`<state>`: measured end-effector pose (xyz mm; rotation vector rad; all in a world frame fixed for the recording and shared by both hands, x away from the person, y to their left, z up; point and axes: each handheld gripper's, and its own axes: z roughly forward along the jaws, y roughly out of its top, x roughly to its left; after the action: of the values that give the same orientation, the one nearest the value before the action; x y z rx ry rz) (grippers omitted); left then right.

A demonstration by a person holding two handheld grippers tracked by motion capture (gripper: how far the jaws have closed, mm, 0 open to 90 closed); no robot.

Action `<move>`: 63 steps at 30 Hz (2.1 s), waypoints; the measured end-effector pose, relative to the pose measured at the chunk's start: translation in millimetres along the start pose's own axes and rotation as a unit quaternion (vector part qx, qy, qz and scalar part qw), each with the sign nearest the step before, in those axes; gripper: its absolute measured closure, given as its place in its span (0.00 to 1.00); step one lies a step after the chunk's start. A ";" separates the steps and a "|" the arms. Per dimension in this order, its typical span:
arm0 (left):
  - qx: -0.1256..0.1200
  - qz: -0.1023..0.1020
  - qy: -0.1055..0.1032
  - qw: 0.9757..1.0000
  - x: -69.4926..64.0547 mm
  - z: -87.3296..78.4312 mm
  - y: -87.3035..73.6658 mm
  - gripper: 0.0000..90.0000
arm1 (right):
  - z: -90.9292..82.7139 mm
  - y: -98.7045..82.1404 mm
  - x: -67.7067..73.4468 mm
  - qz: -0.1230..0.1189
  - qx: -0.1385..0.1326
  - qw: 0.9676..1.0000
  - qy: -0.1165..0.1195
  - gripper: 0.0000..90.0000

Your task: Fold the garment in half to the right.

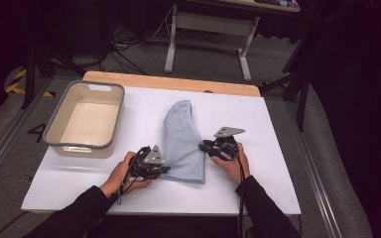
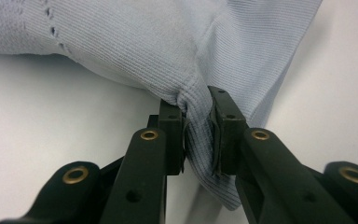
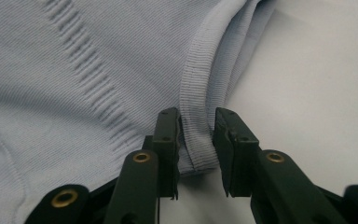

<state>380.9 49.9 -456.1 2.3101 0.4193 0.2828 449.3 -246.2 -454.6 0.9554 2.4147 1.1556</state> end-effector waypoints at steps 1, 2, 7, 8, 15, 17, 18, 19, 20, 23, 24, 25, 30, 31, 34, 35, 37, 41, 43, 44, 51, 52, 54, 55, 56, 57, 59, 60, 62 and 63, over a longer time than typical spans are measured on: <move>0.002 0.005 0.002 1.000 -0.7 -0.9 0.2 0.87 | 0.5 0.6 0.6 -0.002 0.002 1.000 0.000 0.79; 0.005 0.011 0.004 1.000 -1.3 -1.8 0.4 0.87 | 1.0 1.2 1.7 -0.007 0.003 1.000 -0.002 0.79; 0.012 0.023 0.017 1.000 -4.7 -10.3 -2.8 0.87 | 4.8 3.3 8.5 -0.015 0.000 1.000 -0.001 0.79; 0.014 0.023 0.019 0.999 -5.3 -12.0 -4.1 0.87 | 6.0 4.1 10.1 -0.017 0.000 1.000 0.000 0.79; 0.017 0.037 0.032 0.999 -11.8 -17.7 -8.7 0.86 | 13.4 9.7 20.9 -0.042 0.000 0.999 -0.004 0.79; 0.019 0.041 0.037 0.998 -13.9 -17.7 -9.3 0.84 | 13.3 9.6 22.9 -0.047 -0.001 0.999 -0.007 0.79; 0.016 0.043 0.038 0.998 -14.3 -17.8 -9.4 0.84 | 13.3 9.6 22.9 -0.047 -0.001 0.999 -0.007 0.79; 0.013 0.035 0.037 0.999 -14.4 -19.8 -9.9 0.82 | 12.2 8.5 23.1 -0.047 -0.003 0.999 -0.008 0.79; 0.013 0.035 0.037 0.999 -14.4 -19.8 -9.9 0.81 | 12.2 8.5 23.1 -0.047 -0.003 0.999 -0.008 0.79; 0.004 0.035 0.038 0.999 -15.3 -24.9 -11.4 0.78 | 8.8 6.9 25.3 -0.058 -0.007 0.998 -0.016 0.78; 0.000 0.033 0.037 0.999 -15.8 -27.1 -12.3 0.77 | 8.0 6.8 25.8 -0.062 -0.007 0.998 -0.018 0.78; -0.004 0.030 0.038 0.999 -15.8 -31.7 -13.4 0.75 | 5.9 6.7 25.6 -0.063 -0.006 0.998 -0.018 0.78; -0.031 0.033 0.038 0.998 -13.2 -42.3 -13.5 0.67 | -1.6 6.7 23.3 -0.063 -0.010 0.998 -0.018 0.75; -0.043 0.030 0.036 0.998 -11.4 -45.5 -13.3 0.65 | -2.6 6.7 22.9 -0.061 -0.010 0.998 -0.017 0.75; -0.068 0.019 0.039 0.997 -6.1 -52.4 -11.7 0.63 | -8.2 8.2 21.5 -0.059 -0.020 0.998 -0.017 0.72; -0.077 0.020 0.041 0.996 -4.4 -54.3 -10.8 0.64 | -10.4 9.3 21.3 -0.061 -0.026 0.998 -0.017 0.72; -0.090 0.019 0.051 0.994 -0.6 -55.9 -7.5 0.65 | -15.0 12.3 20.7 -0.063 -0.040 0.997 -0.019 0.75; -0.101 0.018 0.066 0.992 10.3 -51.1 4.3 0.72 | -23.4 24.4 24.4 -0.080 -0.072 0.994 -0.024 0.86; -0.099 0.022 0.069 0.992 13.5 -46.6 8.5 0.72 | -23.3 29.4 26.3 -0.088 -0.081 0.993 -0.017 0.90; -0.095 0.026 0.073 0.993 16.1 -42.3 12.2 0.73 | -21.9 33.0 28.1 -0.094 -0.084 0.992 -0.009 0.93; -0.084 0.019 0.086 0.993 34.3 -22.4 22.1 0.77 | 3.9 53.6 44.8 -0.127 -0.082 0.988 0.020 0.99; -0.083 0.015 0.083 0.993 37.0 -19.8 21.9 0.78 | 6.9 54.7 46.5 -0.127 -0.080 0.988 0.023 1.00; -0.081 0.012 0.083 0.993 39.4 -17.4 21.3 0.78 | 15.1 56.0 49.7 -0.130 -0.072 0.989 0.024 1.00; -0.081 0.007 0.078 0.994 40.6 -16.0 20.7 0.78 | 18.7 55.8 51.1 -0.132 -0.067 0.989 0.024 1.00; -0.078 0.007 0.077 0.994 41.6 -15.2 20.3 0.79 | 21.9 55.2 52.1 -0.135 -0.061 0.989 0.025 1.00; -0.076 -0.002 0.073 0.994 42.9 -12.9 18.8 0.79 | 24.0 54.5 52.4 -0.136 -0.057 0.989 0.025 1.00; -0.075 -0.007 0.069 0.995 44.1 -11.7 17.6 0.79 | 30.1 51.2 51.5 -0.131 -0.045 0.990 0.028 1.00; -0.073 -0.012 0.066 0.995 45.1 -10.5 16.5 0.79 | 30.1 51.2 51.5 -0.131 -0.045 0.990 0.028 1.00; -0.074 -0.020 0.059 0.995 46.9 -7.7 13.9 0.79 | 34.3 47.8 50.8 -0.133 -0.034 0.990 0.024 1.00; -0.071 -0.022 0.057 0.996 47.6 -6.1 12.6 0.79 | 35.5 46.6 50.8 -0.136 -0.029 0.990 0.022 1.00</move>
<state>425.5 63.6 -439.2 2.1497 0.4894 0.4114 450.7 -170.0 -440.0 0.5652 2.4355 1.1492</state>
